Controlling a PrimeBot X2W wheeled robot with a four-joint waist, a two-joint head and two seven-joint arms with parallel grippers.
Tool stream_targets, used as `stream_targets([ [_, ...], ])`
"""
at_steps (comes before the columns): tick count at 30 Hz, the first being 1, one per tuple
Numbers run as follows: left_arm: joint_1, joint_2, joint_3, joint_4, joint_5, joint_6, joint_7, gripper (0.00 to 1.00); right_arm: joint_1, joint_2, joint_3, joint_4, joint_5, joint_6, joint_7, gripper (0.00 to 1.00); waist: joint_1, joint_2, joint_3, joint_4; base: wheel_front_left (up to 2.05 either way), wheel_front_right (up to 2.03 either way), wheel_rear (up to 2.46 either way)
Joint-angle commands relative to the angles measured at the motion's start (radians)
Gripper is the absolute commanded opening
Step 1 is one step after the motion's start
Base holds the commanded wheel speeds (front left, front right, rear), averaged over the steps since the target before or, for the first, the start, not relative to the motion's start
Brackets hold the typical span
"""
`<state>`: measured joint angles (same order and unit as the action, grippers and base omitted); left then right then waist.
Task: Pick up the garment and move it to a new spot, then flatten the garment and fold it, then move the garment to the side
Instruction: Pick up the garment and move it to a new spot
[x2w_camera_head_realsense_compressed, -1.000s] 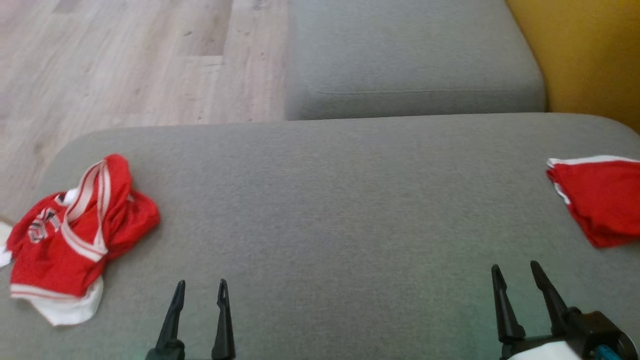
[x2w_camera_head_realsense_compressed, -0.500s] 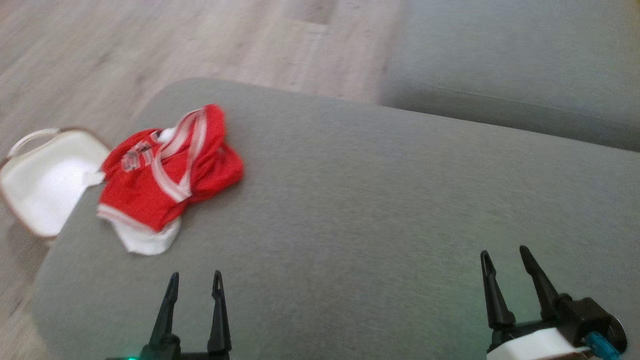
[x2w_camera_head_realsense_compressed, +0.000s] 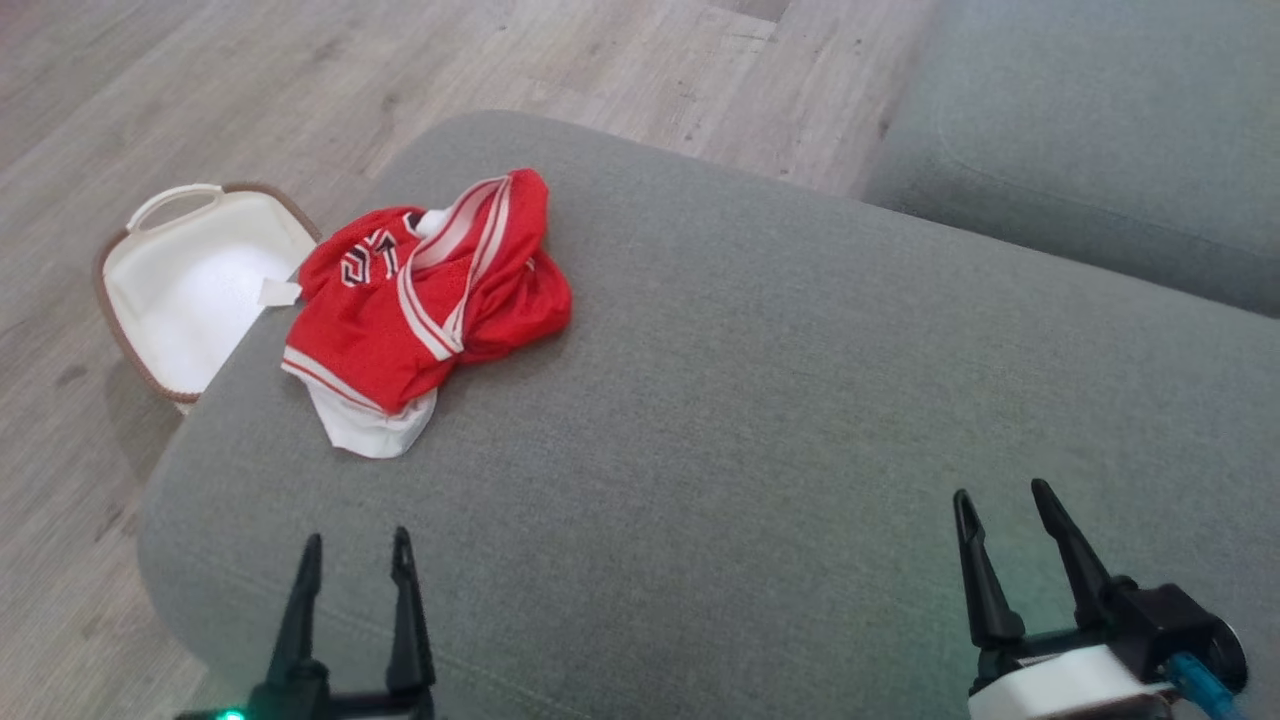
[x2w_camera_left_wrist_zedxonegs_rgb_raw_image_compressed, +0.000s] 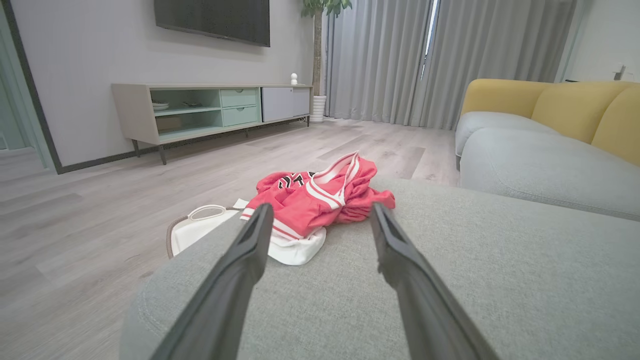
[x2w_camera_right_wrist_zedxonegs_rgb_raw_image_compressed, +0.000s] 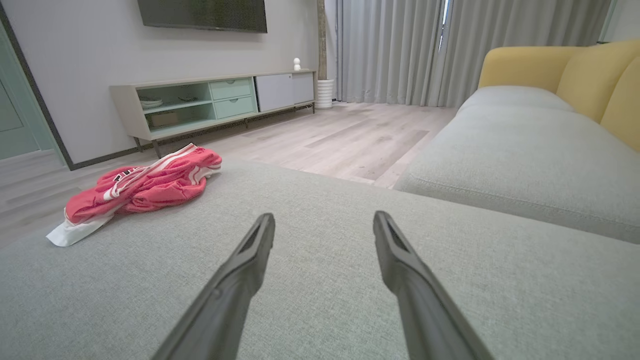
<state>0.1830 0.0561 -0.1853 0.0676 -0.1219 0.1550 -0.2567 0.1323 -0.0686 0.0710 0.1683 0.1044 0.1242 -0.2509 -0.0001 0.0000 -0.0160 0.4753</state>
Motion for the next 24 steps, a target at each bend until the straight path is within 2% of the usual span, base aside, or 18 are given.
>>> stream_targets([
  [1,-0.072,-0.006,0.050,-0.045,0.013,0.004,-0.005,1.00,-0.034,-0.022,0.021,-0.034,-0.006,0.007,-0.011,1.00,0.0001,0.0000,0.018,-0.012,0.00,0.00,0.00],
  [4,-0.130,0.000,0.081,-0.058,0.024,-0.006,-0.005,1.00,-0.028,-0.040,0.021,-0.044,-0.010,0.007,-0.011,1.00,0.0001,0.0000,0.052,-0.024,0.00,0.00,0.00],
  [10,-0.377,0.045,0.141,-0.022,0.037,-0.039,-0.005,1.00,-0.081,-0.130,0.035,-0.088,-0.018,0.007,-0.011,1.00,0.0001,0.0000,0.226,-0.053,0.00,0.00,0.00],
  [11,-0.377,0.045,0.141,-0.022,0.037,-0.039,-0.005,1.00,-0.081,-0.130,0.035,-0.088,-0.018,0.007,-0.011,1.00,0.0001,0.0000,0.226,-0.053,0.00,0.00,0.00],
  [17,-0.723,0.101,0.154,0.188,0.038,-0.074,0.032,1.00,-0.153,-0.249,0.062,-0.126,-0.013,0.007,-0.011,1.00,0.0001,0.0000,0.385,-0.073,0.00,0.00,0.00],
  [24,-1.028,0.135,0.159,0.544,-0.005,-0.126,0.207,1.00,-0.205,-0.335,0.070,-0.159,-0.002,0.007,-0.011,1.00,0.0001,0.0000,0.485,-0.124,0.00,0.00,0.00],
])
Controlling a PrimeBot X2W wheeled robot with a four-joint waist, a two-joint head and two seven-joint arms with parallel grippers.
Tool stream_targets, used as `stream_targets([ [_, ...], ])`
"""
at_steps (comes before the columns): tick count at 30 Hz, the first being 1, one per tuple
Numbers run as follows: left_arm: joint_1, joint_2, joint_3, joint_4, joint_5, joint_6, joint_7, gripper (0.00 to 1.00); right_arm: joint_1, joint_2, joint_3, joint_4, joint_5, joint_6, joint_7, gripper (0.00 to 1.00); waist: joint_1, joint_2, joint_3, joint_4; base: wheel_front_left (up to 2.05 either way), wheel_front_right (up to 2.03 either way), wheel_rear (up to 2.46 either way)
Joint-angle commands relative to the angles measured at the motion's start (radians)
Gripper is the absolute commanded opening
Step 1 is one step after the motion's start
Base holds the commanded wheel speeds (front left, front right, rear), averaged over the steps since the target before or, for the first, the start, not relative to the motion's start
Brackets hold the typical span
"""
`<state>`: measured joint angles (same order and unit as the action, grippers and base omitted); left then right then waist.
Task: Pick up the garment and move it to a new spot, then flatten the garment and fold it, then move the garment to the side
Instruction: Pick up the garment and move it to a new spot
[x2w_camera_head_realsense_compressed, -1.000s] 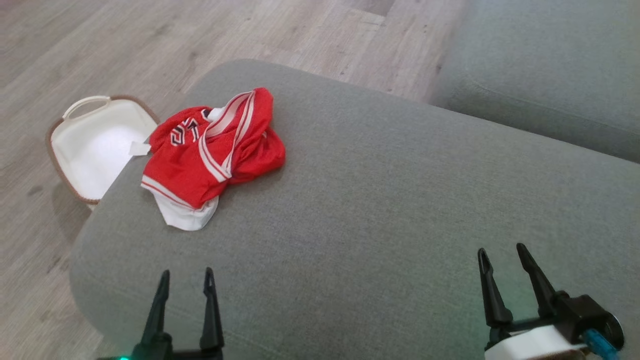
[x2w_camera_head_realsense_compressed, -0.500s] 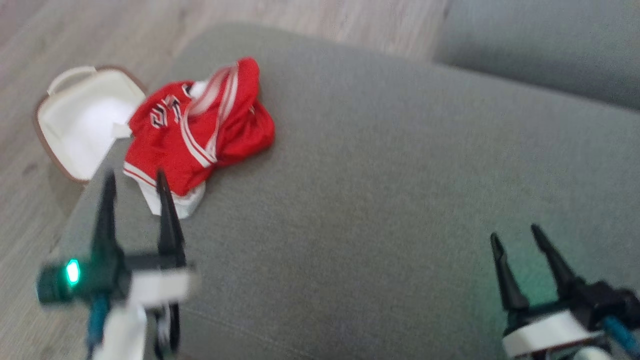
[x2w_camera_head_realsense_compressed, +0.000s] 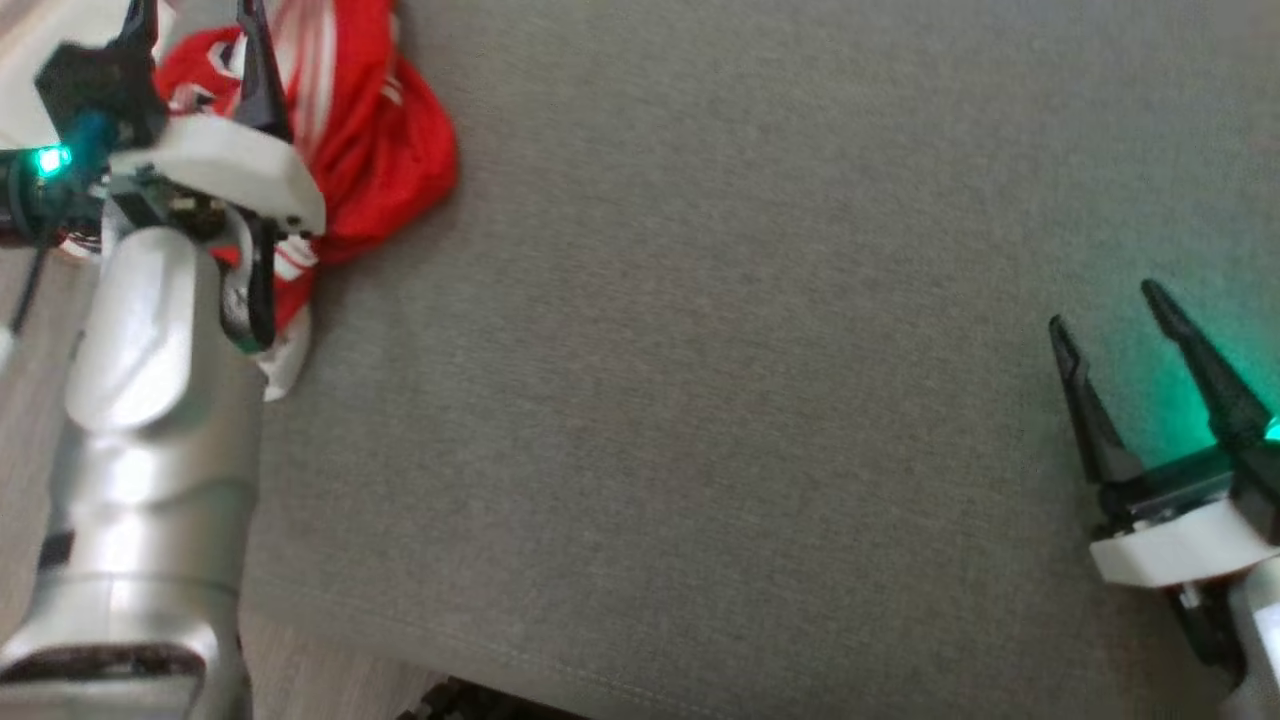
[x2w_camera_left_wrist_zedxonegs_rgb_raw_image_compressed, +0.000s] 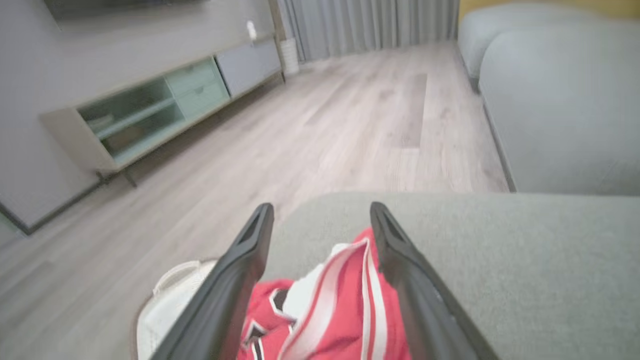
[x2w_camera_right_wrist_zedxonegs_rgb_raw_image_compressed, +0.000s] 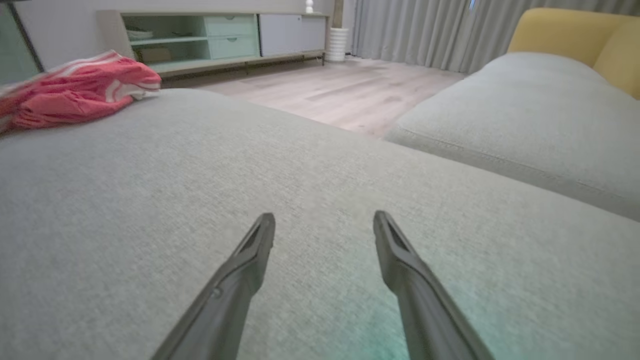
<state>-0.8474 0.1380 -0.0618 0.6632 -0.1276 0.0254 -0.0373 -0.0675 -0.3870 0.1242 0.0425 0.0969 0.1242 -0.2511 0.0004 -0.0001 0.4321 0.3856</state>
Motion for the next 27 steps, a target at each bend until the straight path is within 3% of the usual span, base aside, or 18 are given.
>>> stream_targets([
  [1,-0.029,0.057,0.041,-0.002,-0.011,-0.004,0.012,1.00,-0.009,-0.023,0.015,-0.039,0.007,0.007,-0.011,1.00,-0.0004,0.0001,0.049,-0.044,0.00,0.00,0.00],
  [7,-0.133,0.094,0.082,0.270,-0.077,-0.044,0.117,1.00,-0.045,-0.040,0.020,-0.058,0.014,0.007,-0.011,1.00,-0.0004,0.0001,0.101,-0.118,0.00,0.00,0.00],
  [13,-0.144,0.138,0.094,0.429,-0.088,-0.027,0.137,1.00,-0.075,-0.020,0.023,-0.067,0.016,0.007,-0.011,1.00,-0.0004,0.0001,0.130,-0.185,0.00,0.00,0.00],
  [14,-0.145,0.145,0.095,0.438,-0.089,-0.024,0.121,0.27,-0.079,-0.015,0.022,-0.067,0.017,0.007,-0.011,1.00,-0.0004,0.0001,0.131,-0.193,0.00,0.00,0.00],
  [15,-0.146,0.154,0.097,0.443,-0.088,-0.020,0.096,0.00,-0.082,-0.009,0.021,-0.067,0.016,0.007,-0.011,1.00,-0.0004,0.0001,0.129,-0.203,0.00,0.00,0.00],
  [22,-0.171,0.226,0.072,0.425,-0.054,-0.025,-0.106,0.00,-0.079,0.040,0.021,-0.040,0.016,0.007,-0.011,1.00,-0.0004,0.0001,0.060,-0.244,0.00,0.00,0.00],
  [27,-0.166,0.280,0.042,0.384,-0.026,-0.049,-0.173,0.00,-0.079,0.102,0.044,-0.018,0.022,0.007,-0.011,1.00,-0.0004,0.0001,-0.047,-0.298,0.00,0.00,0.00],
])
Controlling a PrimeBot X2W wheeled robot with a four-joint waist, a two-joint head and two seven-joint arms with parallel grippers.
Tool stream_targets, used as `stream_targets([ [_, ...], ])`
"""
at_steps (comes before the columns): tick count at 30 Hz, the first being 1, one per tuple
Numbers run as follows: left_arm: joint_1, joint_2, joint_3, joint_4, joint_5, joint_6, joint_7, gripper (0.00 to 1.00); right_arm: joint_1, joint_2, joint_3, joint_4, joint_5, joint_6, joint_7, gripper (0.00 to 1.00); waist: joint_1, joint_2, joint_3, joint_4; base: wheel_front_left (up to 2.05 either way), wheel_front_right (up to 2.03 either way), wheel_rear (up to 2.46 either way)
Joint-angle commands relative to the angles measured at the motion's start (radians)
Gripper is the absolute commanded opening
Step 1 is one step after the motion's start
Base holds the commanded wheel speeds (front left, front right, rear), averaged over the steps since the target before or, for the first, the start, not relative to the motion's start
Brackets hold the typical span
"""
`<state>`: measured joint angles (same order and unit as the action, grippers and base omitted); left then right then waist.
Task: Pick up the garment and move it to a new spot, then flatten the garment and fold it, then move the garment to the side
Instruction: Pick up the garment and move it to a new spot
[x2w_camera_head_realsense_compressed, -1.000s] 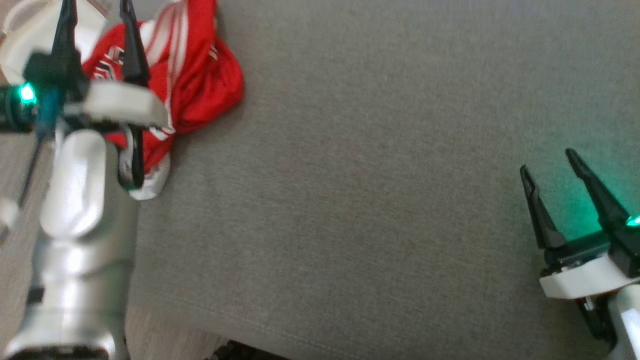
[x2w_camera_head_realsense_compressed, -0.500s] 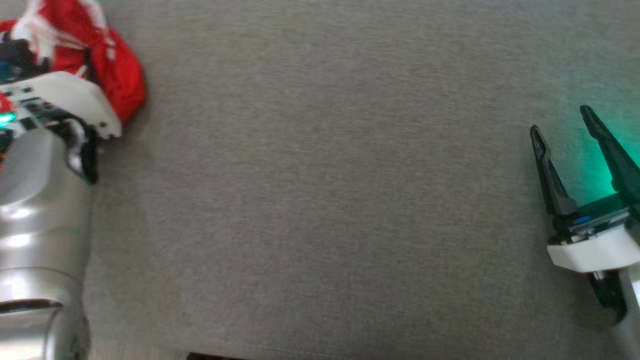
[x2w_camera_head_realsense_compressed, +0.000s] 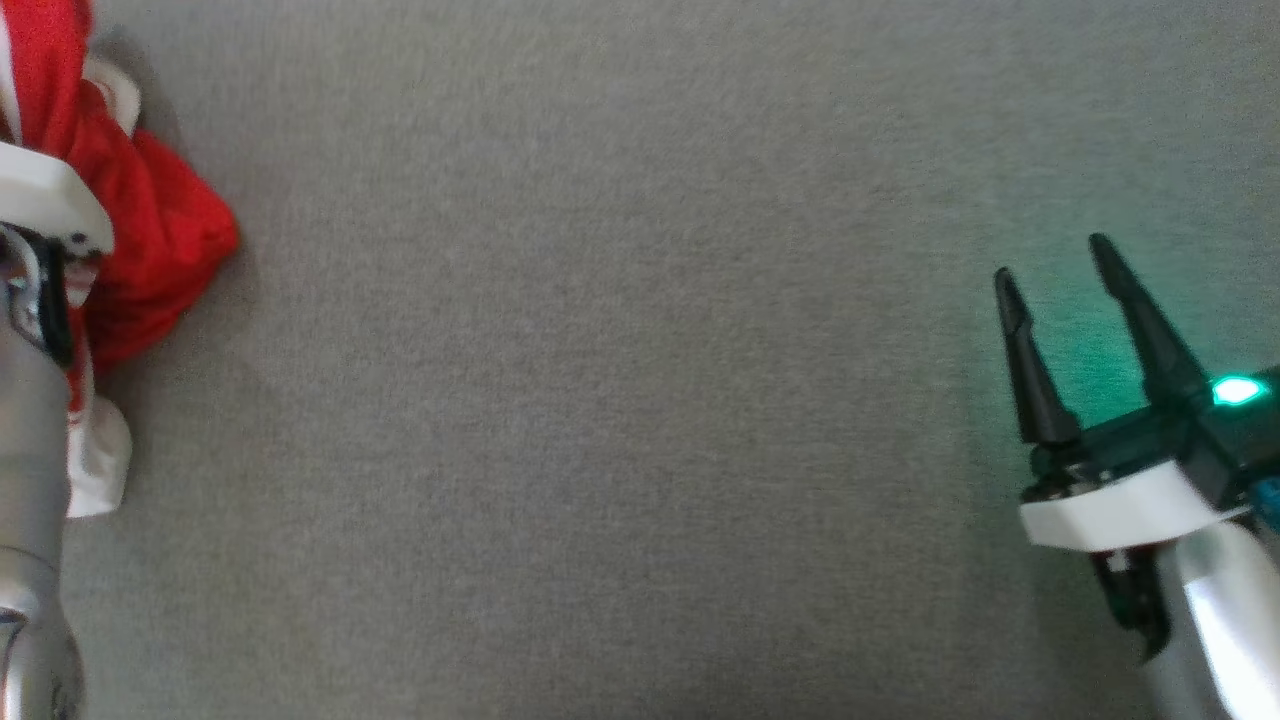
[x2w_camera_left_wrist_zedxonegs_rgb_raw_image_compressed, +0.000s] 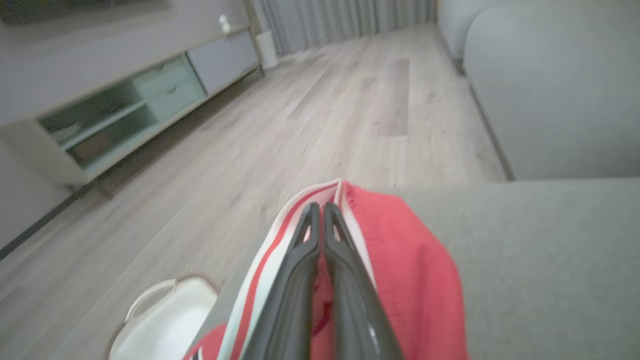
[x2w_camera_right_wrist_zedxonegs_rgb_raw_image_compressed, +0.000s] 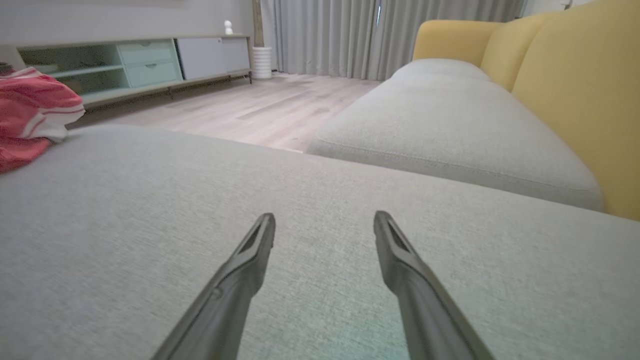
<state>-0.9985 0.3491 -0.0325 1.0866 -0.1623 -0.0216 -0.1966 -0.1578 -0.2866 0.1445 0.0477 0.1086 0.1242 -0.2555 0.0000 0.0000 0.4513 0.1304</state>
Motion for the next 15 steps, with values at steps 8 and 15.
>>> stream_targets([
  [8,-0.003,0.092,-0.012,-0.224,-0.017,-0.077,-0.025,0.00,0.064,0.084,0.003,0.010,0.022,0.007,-0.006,1.00,0.0000,0.0000,-0.213,-0.110,0.00,0.00,0.00],
  [15,0.002,0.064,-0.088,-0.478,-0.056,-0.104,0.069,0.00,0.078,0.099,0.010,0.026,0.027,0.007,-0.006,1.00,0.0000,0.0000,-0.252,-0.157,0.00,0.00,0.00],
])
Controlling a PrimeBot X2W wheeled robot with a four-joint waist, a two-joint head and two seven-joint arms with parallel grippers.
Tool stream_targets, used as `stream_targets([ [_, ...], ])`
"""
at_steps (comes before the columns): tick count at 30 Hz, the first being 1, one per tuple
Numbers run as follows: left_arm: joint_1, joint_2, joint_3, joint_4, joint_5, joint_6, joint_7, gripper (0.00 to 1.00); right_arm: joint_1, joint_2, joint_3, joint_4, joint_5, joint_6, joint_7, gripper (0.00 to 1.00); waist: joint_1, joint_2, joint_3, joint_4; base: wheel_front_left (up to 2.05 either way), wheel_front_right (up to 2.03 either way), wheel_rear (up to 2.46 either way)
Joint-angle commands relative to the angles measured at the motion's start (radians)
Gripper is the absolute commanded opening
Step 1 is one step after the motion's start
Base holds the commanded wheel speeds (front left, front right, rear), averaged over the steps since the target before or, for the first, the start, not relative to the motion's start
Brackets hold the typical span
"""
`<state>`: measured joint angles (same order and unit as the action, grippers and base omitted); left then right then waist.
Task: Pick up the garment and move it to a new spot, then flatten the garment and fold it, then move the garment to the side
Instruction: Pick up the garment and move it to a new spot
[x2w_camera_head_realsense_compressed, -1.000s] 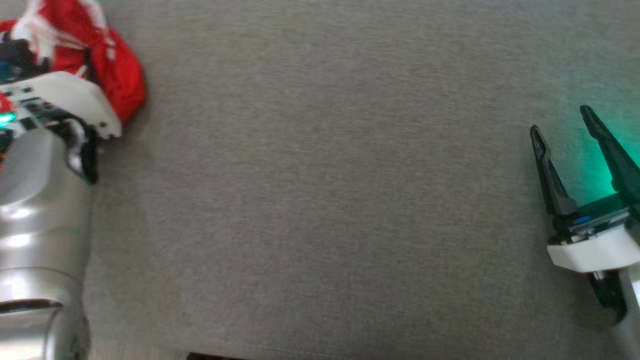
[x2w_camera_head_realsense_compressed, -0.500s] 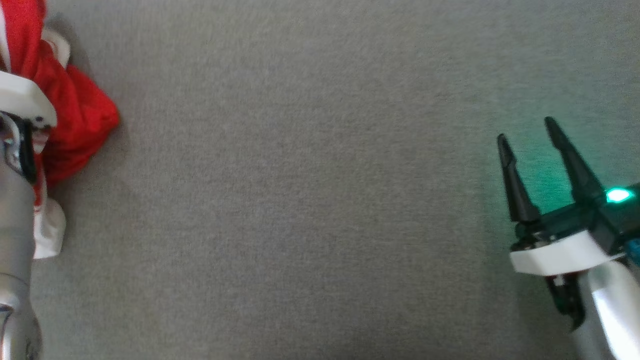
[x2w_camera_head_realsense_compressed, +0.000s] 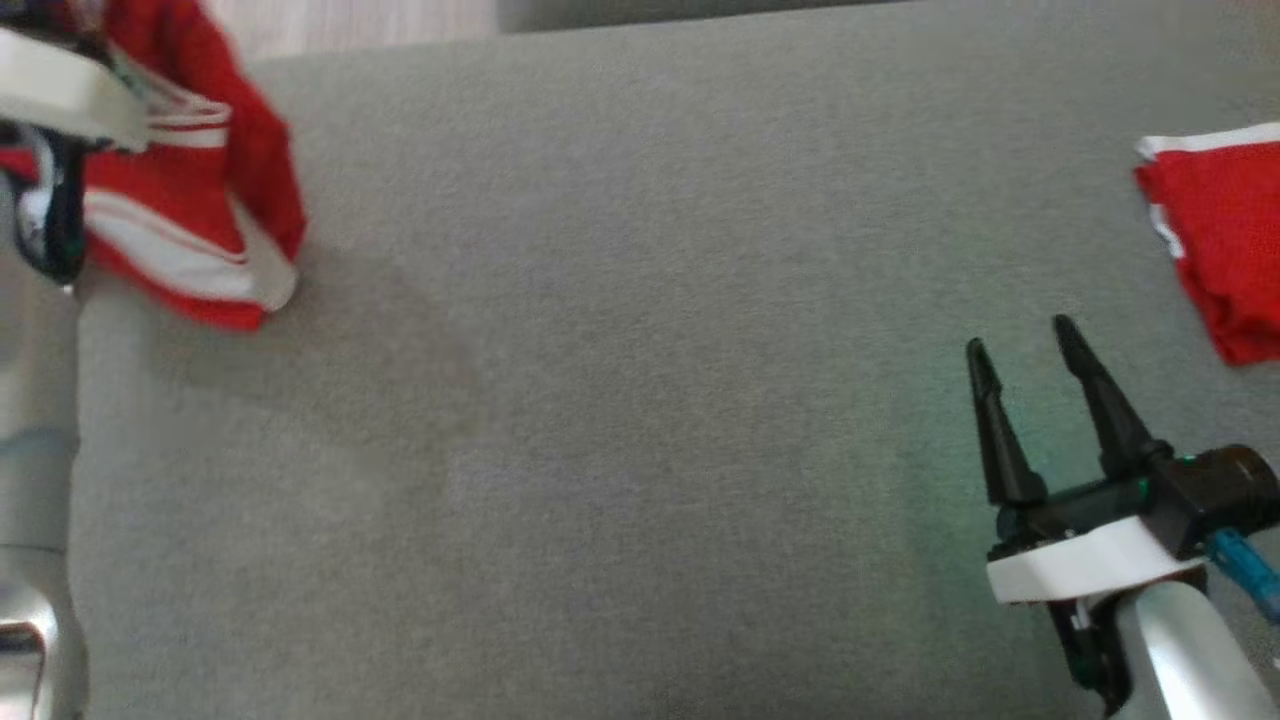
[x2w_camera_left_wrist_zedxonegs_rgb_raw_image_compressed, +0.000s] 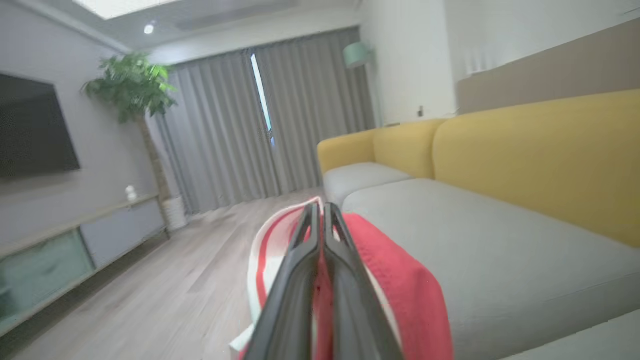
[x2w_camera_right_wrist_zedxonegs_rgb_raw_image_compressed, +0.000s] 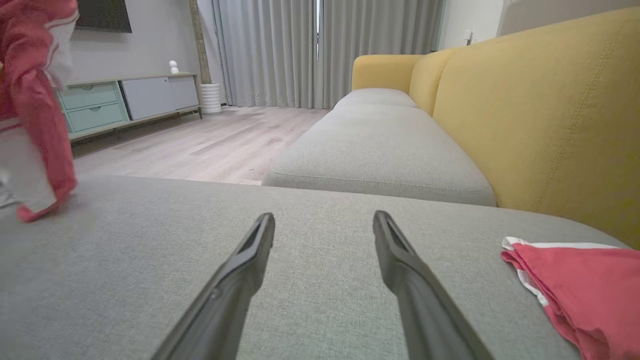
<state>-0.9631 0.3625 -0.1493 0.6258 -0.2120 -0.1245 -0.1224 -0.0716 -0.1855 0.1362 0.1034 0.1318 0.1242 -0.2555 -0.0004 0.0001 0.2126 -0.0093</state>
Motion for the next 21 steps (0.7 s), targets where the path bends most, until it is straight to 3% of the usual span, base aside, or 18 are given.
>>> stream_targets([
  [1,-0.025,0.045,0.016,-0.054,-0.012,-0.002,0.011,0.00,-0.011,0.001,0.024,-0.028,0.005,0.007,-0.006,1.00,0.0004,-0.0001,-0.022,-0.028,0.00,0.00,0.00],
  [12,0.079,-0.045,-0.154,-0.380,-0.147,-0.006,0.144,0.00,-0.003,0.037,0.057,-0.021,0.029,0.007,-0.006,1.00,0.0004,-0.0001,-0.043,-0.119,0.00,0.00,0.00],
  [21,0.186,-0.129,-0.366,-0.382,-0.192,-0.006,0.144,0.00,0.006,0.048,0.064,-0.019,0.039,0.007,-0.006,1.00,0.0004,-0.0001,0.007,-0.186,0.00,0.00,0.00],
])
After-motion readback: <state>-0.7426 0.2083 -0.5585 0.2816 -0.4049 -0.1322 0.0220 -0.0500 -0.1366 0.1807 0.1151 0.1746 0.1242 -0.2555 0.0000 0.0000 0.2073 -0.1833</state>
